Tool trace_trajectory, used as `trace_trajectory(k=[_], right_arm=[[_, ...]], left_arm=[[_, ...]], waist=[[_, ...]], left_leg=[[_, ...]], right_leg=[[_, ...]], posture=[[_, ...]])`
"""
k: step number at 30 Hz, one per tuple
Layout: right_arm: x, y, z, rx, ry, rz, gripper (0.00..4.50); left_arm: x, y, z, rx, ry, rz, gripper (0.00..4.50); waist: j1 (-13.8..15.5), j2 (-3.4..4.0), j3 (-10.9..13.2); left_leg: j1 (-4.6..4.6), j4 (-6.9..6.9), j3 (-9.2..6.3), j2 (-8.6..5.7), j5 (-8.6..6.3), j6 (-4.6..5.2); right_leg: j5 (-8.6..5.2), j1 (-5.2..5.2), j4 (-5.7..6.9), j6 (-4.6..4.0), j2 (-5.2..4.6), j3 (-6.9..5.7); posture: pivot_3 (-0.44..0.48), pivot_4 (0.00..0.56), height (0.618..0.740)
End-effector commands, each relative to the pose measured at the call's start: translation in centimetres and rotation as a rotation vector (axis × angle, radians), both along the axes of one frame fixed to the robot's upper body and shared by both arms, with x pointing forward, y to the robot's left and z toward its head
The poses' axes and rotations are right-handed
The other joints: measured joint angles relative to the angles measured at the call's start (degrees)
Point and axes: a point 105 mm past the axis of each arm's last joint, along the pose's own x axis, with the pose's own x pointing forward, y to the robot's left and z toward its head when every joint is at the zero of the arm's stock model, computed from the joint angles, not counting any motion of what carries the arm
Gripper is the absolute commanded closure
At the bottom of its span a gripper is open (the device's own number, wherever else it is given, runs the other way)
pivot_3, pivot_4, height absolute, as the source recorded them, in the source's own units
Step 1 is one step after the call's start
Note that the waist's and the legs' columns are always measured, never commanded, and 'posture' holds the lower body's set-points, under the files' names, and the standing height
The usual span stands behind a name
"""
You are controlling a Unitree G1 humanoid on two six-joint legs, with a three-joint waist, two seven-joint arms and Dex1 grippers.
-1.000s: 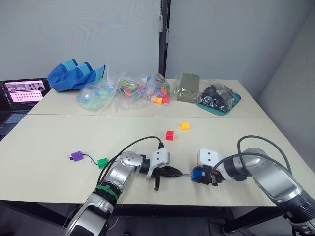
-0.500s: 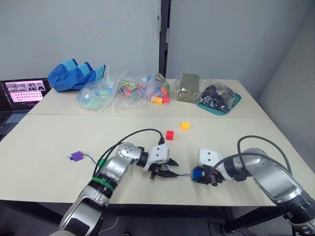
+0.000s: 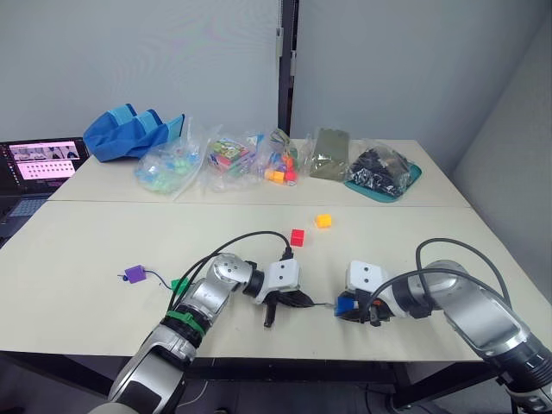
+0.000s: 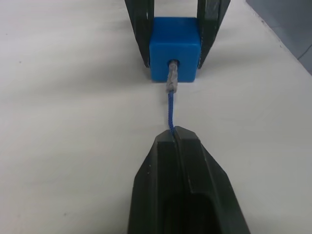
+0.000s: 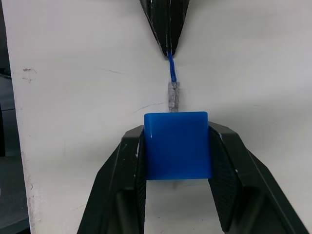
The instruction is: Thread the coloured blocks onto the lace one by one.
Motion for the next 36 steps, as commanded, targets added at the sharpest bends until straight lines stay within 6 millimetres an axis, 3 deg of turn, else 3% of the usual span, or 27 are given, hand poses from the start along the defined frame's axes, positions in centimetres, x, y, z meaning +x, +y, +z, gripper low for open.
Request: trace_trajectory(k=[1, 15, 22, 23, 32, 35, 36], right_arm=[[-0.1, -0.1, -0.1, -0.001, 0.001, -0.011, 3.32], [-0.2, -0.1, -0.1, -0.003, 0.004, -0.008, 3.32], [-0.3, -0.1, -0.2, -0.004, 0.009, -0.010, 3.32], [-0.3, -0.1, -0.2, -0.004, 0.009, -0.010, 3.32], [-0.1, -0.1, 0.2, 0.017, 0.011, -0.026, 3.32], [-0.3, -0.1, 0.6, 0.028, 0.020, -0.024, 1.95], [-0.5, -0.2, 0.8, 0.037, 0.029, -0.026, 1.63]], left_arm=[[-0.2, -0.7, 0.4, -0.033, 0.017, -0.007, 4.50], [-0.6, -3.8, 0.8, -0.081, 0.009, -0.054, 4.50], [-0.4, -3.9, 1.2, -0.120, 0.030, -0.040, 4.50], [-0.4, -3.8, 1.2, -0.121, 0.036, -0.037, 3.95], [0.5, -1.3, 2.0, -0.147, 0.042, 0.024, 1.04], [0.6, -1.1, 2.2, -0.168, 0.017, 0.022, 0.04], [0.7, -1.2, 2.2, -0.176, 0.001, 0.024, 0.00]], waist=[[0.0, 0.00, 0.0], [0.0, -0.01, 0.0], [0.0, -0.01, 0.0], [0.0, 0.00, 0.0], [0.0, 0.00, 0.0], [0.1, 0.00, 0.0], [0.1, 0.00, 0.0]], left_leg=[[0.00, 0.00, 0.00, 0.00, 0.00, 0.00], [0.00, 0.00, 0.00, 0.00, 0.00, 0.00], [-0.01, -0.01, 0.00, 0.00, 0.00, 0.00], [0.00, -0.01, 0.00, 0.00, 0.00, 0.00], [0.00, -0.01, 0.00, 0.00, 0.00, 0.00], [-0.01, -0.01, 0.00, 0.00, 0.00, 0.00], [-0.02, -0.01, 0.00, -0.01, 0.00, 0.00]], right_leg=[[0.00, 0.00, 0.00, 0.00, 0.00, 0.00], [0.00, 0.00, 0.00, 0.00, 0.00, 0.00], [0.00, -0.01, -0.01, 0.00, 0.00, 0.00], [0.00, -0.01, -0.01, 0.00, 0.00, 0.00], [0.00, -0.01, 0.00, 0.00, 0.00, 0.00], [0.00, -0.01, 0.00, 0.00, 0.00, 0.00], [0.00, -0.01, -0.01, 0.00, 0.00, 0.00]], posture=[[0.000, 0.150, 0.740], [0.000, 0.150, 0.740], [0.000, 0.150, 0.740], [0.000, 0.150, 0.740], [0.000, 0.150, 0.740], [0.000, 0.150, 0.740], [0.000, 0.150, 0.740]])
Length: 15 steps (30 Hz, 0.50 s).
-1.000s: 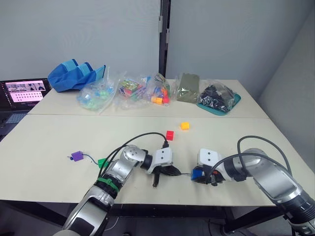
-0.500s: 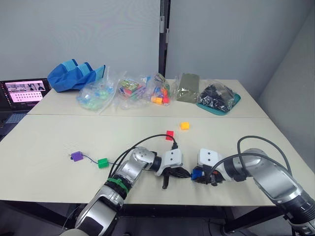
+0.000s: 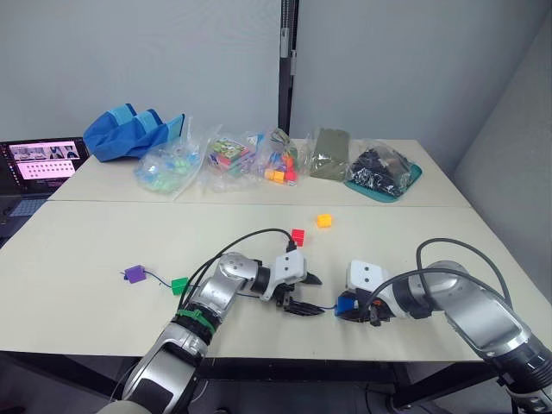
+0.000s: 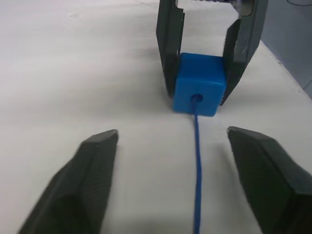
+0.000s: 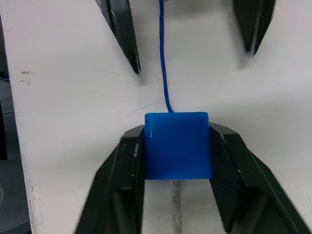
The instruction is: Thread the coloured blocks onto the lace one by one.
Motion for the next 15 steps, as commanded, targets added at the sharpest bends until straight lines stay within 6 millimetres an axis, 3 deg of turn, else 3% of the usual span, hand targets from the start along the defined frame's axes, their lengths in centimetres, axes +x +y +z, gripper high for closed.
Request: trace_trajectory(k=[1, 5, 11, 15], right_arm=[[-0.3, -0.3, 1.2, 0.031, 0.001, -0.004, 1.32], [-0.7, -1.3, 2.5, 0.045, 0.008, -0.033, 0.02], [-2.1, -3.9, 3.8, 0.028, 0.027, -0.118, 0.02], [-2.6, -5.3, 3.7, -0.013, 0.001, -0.181, 0.02]], left_arm=[[-0.1, -0.6, 1.1, -0.065, -0.062, -0.021, 0.00], [-0.5, -1.5, 1.6, -0.110, -0.042, -0.046, 0.00], [-1.2, -3.6, 1.9, -0.160, -0.066, -0.101, 0.00], [-1.9, -4.9, 0.9, -0.138, -0.062, -0.144, 0.00]], waist=[[0.1, 0.00, 0.0], [0.9, 0.00, 0.0], [1.6, 0.00, 0.0], [1.5, 0.00, 0.0]], left_leg=[[-0.01, 0.00, 0.00, 0.00, 0.00, 0.00], [-0.06, 0.01, 0.00, -0.01, 0.00, 0.00], [-0.07, 0.00, 0.00, -0.01, 0.00, 0.01], [-0.07, 0.01, 0.01, -0.02, -0.01, 0.01]], right_leg=[[0.00, 0.00, -0.01, 0.00, 0.00, 0.00], [0.00, -0.02, -0.02, 0.00, -0.01, 0.00], [0.00, -0.04, -0.04, 0.00, -0.01, 0.00], [0.00, -0.04, -0.04, 0.00, -0.01, 0.01]], posture=[[0.000, 0.150, 0.740], [0.000, 0.150, 0.740], [0.000, 0.150, 0.740], [0.000, 0.150, 0.740]])
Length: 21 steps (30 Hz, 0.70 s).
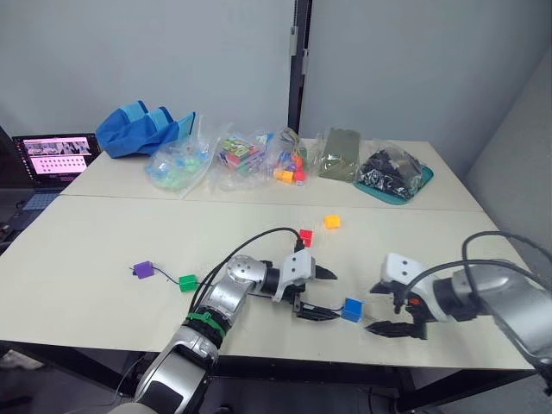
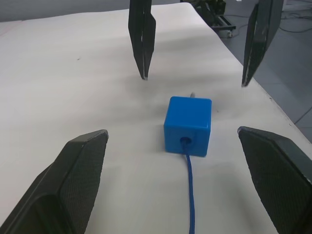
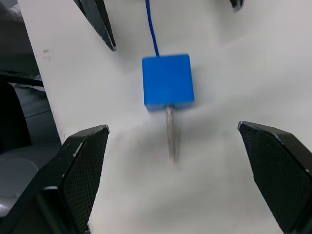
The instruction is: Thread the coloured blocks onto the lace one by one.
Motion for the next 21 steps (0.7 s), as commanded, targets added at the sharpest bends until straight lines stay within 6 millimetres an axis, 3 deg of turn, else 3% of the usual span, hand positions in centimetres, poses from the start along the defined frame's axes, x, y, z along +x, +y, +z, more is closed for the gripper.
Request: trace_trajectory(k=[1, 9, 10, 18, 21], right_arm=[[-0.2, -0.4, 1.2, -0.012, -0.068, -0.029, 0.02], [-0.9, -0.9, 0.4, -0.011, -0.097, -0.107, 0.02], [-0.9, -1.0, 0.3, -0.012, -0.102, -0.117, 0.00], [-0.8, -1.1, -0.9, -0.032, -0.126, -0.131, 0.00], [-0.5, -0.9, -1.2, -0.030, -0.135, -0.130, 0.00]], left_arm=[[-0.4, -1.4, 0.1, 0.000, -0.040, -0.041, 0.00], [-0.2, -3.1, -0.9, 0.024, -0.026, -0.039, 0.00], [-0.1, -3.3, -1.0, 0.025, -0.022, -0.039, 0.59], [-0.5, -3.2, -1.9, 0.076, -0.011, -0.087, 3.20], [-0.5, -3.3, -2.0, 0.080, -0.007, -0.088, 3.31]], waist=[[0.0, 0.00, 0.0], [-0.1, -0.01, 0.0], [-0.1, -0.01, 0.0], [-0.2, 0.00, 0.0], [-0.2, -0.01, 0.0]], left_leg=[[0.00, 0.00, 0.00, 0.00, 0.00, 0.00], [0.00, 0.00, 0.00, -0.01, 0.00, 0.00], [0.00, 0.00, 0.00, -0.01, 0.00, 0.00], [0.00, 0.00, 0.00, -0.02, 0.00, 0.00], [0.00, -0.01, 0.00, -0.02, 0.00, 0.00]], right_leg=[[0.00, -0.01, 0.00, 0.00, 0.00, 0.00], [0.00, -0.02, 0.01, 0.00, 0.00, 0.01], [0.00, -0.02, 0.01, 0.00, 0.00, 0.01], [0.00, -0.02, 0.01, 0.00, 0.00, 0.01], [0.00, -0.02, 0.01, 0.01, 0.00, 0.01]], posture=[[0.000, 0.150, 0.740], [0.000, 0.150, 0.740], [0.000, 0.150, 0.740], [0.000, 0.150, 0.740], [0.000, 0.150, 0.740]])
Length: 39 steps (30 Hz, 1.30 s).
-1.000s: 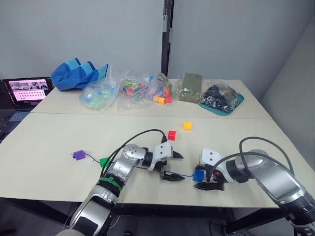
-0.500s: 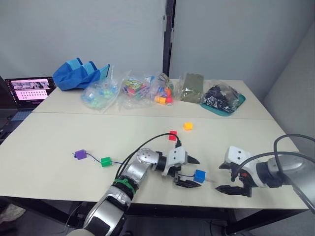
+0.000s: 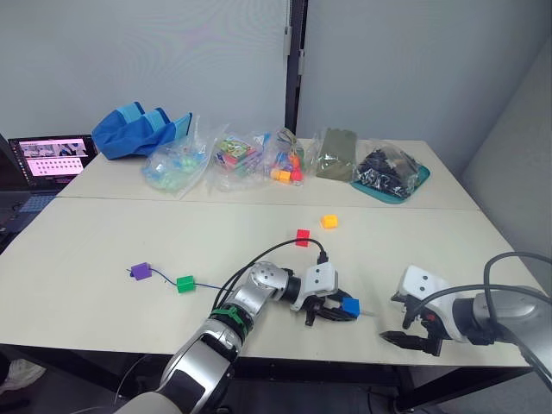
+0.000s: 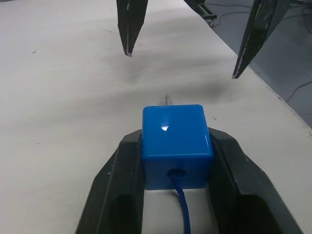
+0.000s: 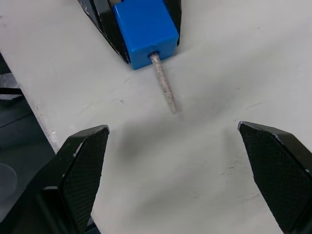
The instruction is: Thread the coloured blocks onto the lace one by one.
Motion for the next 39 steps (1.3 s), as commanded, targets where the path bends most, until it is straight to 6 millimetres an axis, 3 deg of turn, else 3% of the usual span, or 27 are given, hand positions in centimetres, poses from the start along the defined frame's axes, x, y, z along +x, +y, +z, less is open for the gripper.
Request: trace_trajectory(k=[1, 8, 9, 15, 21, 28, 35, 39], right_arm=[[0.6, 0.4, 0.0, -0.004, -0.046, 0.019, 0.00], [1.9, 1.2, -0.5, 0.003, -0.085, 0.056, 0.00], [2.0, 1.3, -0.6, 0.012, -0.088, 0.055, 0.54], [2.1, 1.4, -1.0, 0.019, -0.081, 0.074, 2.53], [2.2, 1.8, -1.0, 0.039, -0.098, 0.104, 4.49], [2.9, 2.0, -0.6, 0.048, -0.113, 0.122, 4.50], [4.0, 2.1, -0.4, 0.041, -0.121, 0.142, 4.50], [4.5, 2.1, -0.4, 0.027, -0.124, 0.153, 4.50]], left_arm=[[-0.2, -0.3, 0.2, 0.006, -0.012, -0.029, 3.31], [-0.2, 0.1, -0.3, 0.023, -0.012, -0.023, 3.31], [-0.2, 0.1, -0.3, 0.024, -0.013, -0.022, 3.31], [0.1, 0.2, -0.2, 0.028, -0.021, -0.007, 3.31], [0.3, 0.7, 1.7, -0.038, -0.041, -0.010, 3.31], [1.0, 4.4, 2.5, -0.034, -0.062, 0.068, 3.31], [2.1, 12.3, 2.4, 0.046, -0.061, 0.237, 3.31], [2.8, 18.5, 2.2, 0.126, -0.052, 0.383, 3.31]], waist=[[0.0, 0.00, 0.0], [-0.1, 0.01, 0.0], [-0.1, 0.00, 0.0], [0.0, 0.01, 0.0], [-0.2, 0.01, 0.0], [-0.2, 0.03, 0.0], [-0.5, 0.05, 0.0], [-0.5, 0.05, 0.0]], left_leg=[[0.00, 0.00, 0.00, 0.00, 0.00, 0.00], [0.00, 0.00, 0.00, 0.00, 0.00, 0.00], [0.01, 0.00, 0.00, 0.00, 0.00, 0.00], [0.01, 0.00, 0.00, 0.00, 0.00, -0.01], [0.01, 0.00, 0.00, 0.00, 0.01, -0.01], [0.02, 0.00, -0.01, 0.00, 0.02, -0.03], [0.06, -0.02, -0.01, 0.01, 0.03, -0.03], [0.06, -0.02, -0.01, 0.02, 0.03, -0.03]], right_leg=[[0.00, 0.00, 0.00, 0.00, 0.00, 0.00], [0.00, 0.00, 0.00, 0.00, 0.00, 0.00], [0.00, 0.01, 0.00, 0.00, 0.00, 0.00], [0.00, 0.02, 0.00, 0.00, 0.00, 0.00], [0.00, 0.01, 0.03, -0.01, 0.00, 0.00], [0.00, 0.02, 0.03, -0.01, 0.01, 0.00], [0.01, 0.02, 0.06, -0.01, 0.01, 0.00], [0.01, 0.01, 0.06, -0.01, 0.01, -0.01]], posture=[[0.000, 0.150, 0.740], [0.000, 0.150, 0.740], [0.000, 0.150, 0.740], [0.000, 0.150, 0.740], [0.000, 0.150, 0.740], [0.000, 0.150, 0.740], [0.000, 0.150, 0.740], [0.000, 0.150, 0.740]])
